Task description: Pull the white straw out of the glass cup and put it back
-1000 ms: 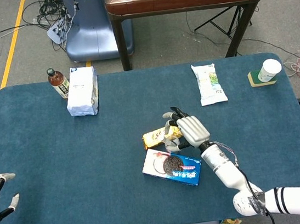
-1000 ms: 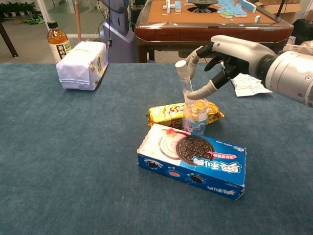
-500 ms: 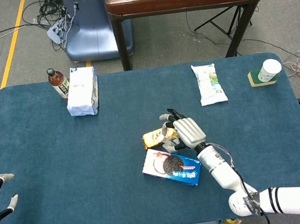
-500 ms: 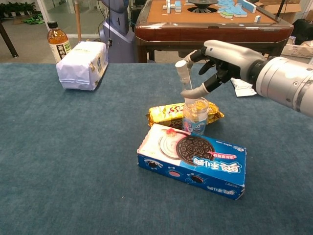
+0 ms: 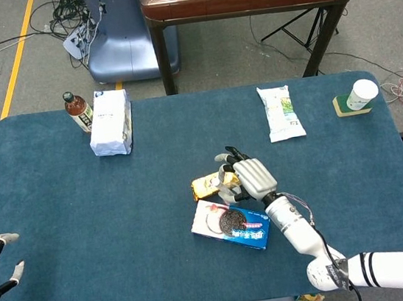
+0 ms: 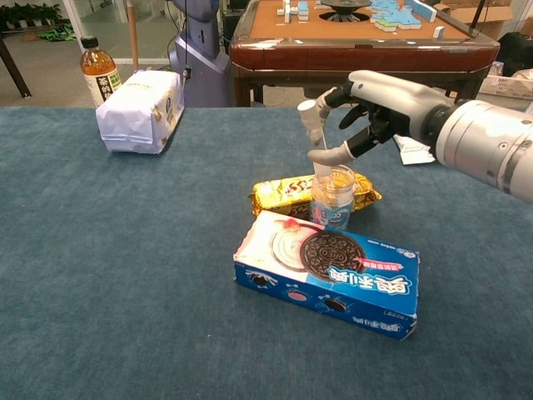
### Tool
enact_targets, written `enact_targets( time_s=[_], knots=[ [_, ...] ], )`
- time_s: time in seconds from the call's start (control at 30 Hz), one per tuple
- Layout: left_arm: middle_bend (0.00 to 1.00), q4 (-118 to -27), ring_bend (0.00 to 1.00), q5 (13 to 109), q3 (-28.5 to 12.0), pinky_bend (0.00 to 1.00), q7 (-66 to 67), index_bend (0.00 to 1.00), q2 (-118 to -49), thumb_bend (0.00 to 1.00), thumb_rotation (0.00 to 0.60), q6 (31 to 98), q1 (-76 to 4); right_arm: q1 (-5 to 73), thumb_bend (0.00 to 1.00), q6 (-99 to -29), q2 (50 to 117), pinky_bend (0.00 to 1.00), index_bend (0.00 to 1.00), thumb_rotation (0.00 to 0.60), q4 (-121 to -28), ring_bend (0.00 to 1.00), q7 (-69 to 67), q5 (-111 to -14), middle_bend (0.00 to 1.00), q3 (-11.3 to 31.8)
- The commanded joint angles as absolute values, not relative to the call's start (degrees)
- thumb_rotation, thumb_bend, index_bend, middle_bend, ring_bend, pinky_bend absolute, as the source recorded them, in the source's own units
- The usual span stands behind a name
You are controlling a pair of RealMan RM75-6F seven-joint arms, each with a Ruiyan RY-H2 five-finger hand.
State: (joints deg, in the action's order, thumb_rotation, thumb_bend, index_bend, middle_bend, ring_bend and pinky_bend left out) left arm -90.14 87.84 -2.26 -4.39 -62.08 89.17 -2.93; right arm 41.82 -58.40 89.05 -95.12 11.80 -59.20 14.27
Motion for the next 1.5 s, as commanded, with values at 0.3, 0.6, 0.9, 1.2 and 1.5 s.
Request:
enact_targets(
  time_s=[0.3,0.6,0.9,1.2,1.5],
  knots=[
    [0.31,-90.1,0.24,87.7,-2.3,0.40,-4.3,0.30,-62.0,0.34,0.600,89.0,-2.9,40.6,0.41,-60.3,87.7,0.19,0.57,0.600,-96.7,0.05,10.3,-61.9,0.23,14.1],
    [0.31,-90.2,0.24,87.0,-2.6,0.40,-4.0,0.30,-62.1,0.34,0.600,88.7,-2.9,38.3,0.41,-63.3,84.6,0.19,0.59,0.600,-99.4,0.05,7.7,-65.5,0.27,14.2],
    [0.31,-90.3,0.24,86.5,-2.7,0.40,-3.4,0.30,-62.2,0.34,0.600,88.3,-3.1,36.2,0.42,-64.5,81.4,0.19,0.61,0.600,-100.9,0.08,2.2,-68.1,0.31,14.8],
    [0.31,-90.3,0.24,86.2,-2.9,0.40,-3.2,0.30,-62.3,0.34,0.600,88.0,-3.2,34.6,0.44,-66.5,78.8,0.21,0.63,0.600,-103.8,0.15,-1.3,-72.1,0.37,15.1],
    [0.31,-90.3,0.24,86.1,-2.9,0.40,-2.9,0.30,-62.3,0.34,0.600,87.9,-3.2,33.5,0.50,-68.6,78.1,0.31,0.68,0.600,-103.6,0.25,-4.1,-75.4,0.45,15.0]
  ],
)
